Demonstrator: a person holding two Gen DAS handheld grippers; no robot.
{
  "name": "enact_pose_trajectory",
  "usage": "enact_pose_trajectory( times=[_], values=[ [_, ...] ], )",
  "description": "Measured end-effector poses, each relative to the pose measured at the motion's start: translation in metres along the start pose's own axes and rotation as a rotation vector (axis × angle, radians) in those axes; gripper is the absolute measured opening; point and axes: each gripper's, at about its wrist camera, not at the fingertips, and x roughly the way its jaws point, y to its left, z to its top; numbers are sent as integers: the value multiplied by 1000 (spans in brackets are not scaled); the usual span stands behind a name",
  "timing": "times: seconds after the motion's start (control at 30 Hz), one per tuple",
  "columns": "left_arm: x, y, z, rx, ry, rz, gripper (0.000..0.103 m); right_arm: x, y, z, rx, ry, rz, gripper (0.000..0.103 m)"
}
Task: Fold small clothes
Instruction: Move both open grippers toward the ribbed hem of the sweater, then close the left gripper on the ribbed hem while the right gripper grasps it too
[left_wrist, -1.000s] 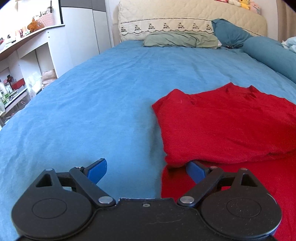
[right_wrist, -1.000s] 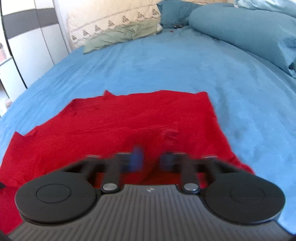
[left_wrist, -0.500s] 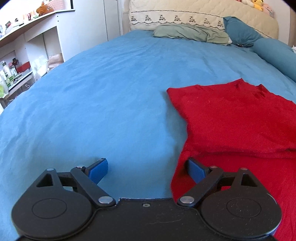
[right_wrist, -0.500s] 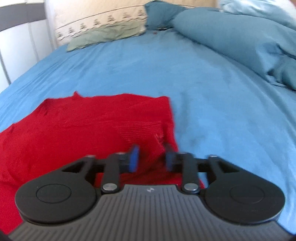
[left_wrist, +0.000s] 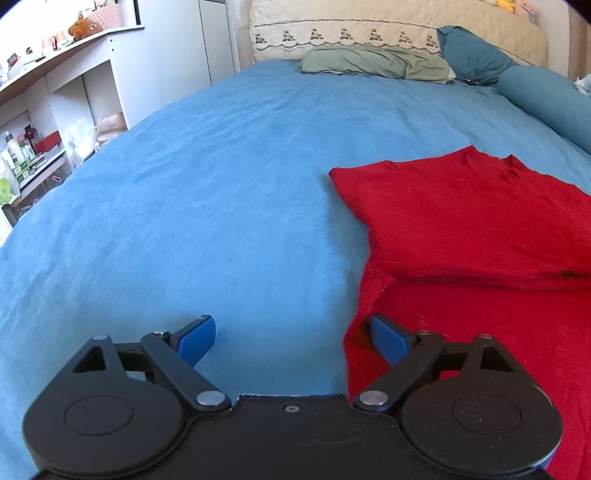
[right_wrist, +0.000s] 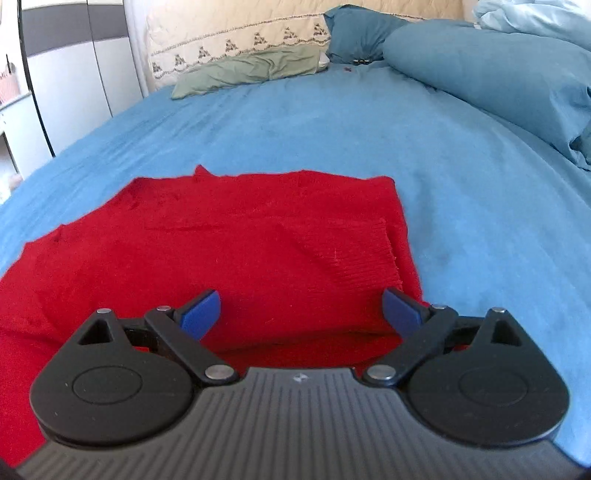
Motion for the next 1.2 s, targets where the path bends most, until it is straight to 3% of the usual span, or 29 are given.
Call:
enact_pose_trajectory(
  times=[0.1, 0.23, 0.3, 0.37, 0.63, 0.83, 0.9, 1.07, 1.17, 1.2],
  values=[
    [-19, -2, 4, 12, -24, -19, 93, -27, -2, 8, 9, -32, 32, 103],
    [-72, -5, 13, 39, -67, -63, 96, -92, -10, 22, -3, -105, 99, 103],
    [-104, -4, 15, 47, -84, -98, 103, -128, -15, 27, -27, -111, 104, 103],
    [-134, -5, 11, 50, -96, -135, 103, -165, -26, 27, -32, -90, 109, 103],
    [-208, 1, -47, -4, 24, -268, 103, -280, -53, -31, -116, -1, 86, 103],
    [-215, 1, -95, -16, 138, -270, 99, -308, -67, -93, -131, 108, 47, 103],
    [-211, 2, -107, -29, 181, -272, 90, -311, -71, -112, -130, 147, 38, 103],
    [-197, 2, -132, -26, 274, -271, 79, -303, -72, -149, -105, 239, 8, 103],
    [-192, 4, -144, -30, 316, -281, 65, -300, -71, -166, -76, 286, -16, 103],
    [-191, 3, -147, -28, 321, -279, 64, -299, -71, -172, -65, 298, -21, 103]
  ],
)
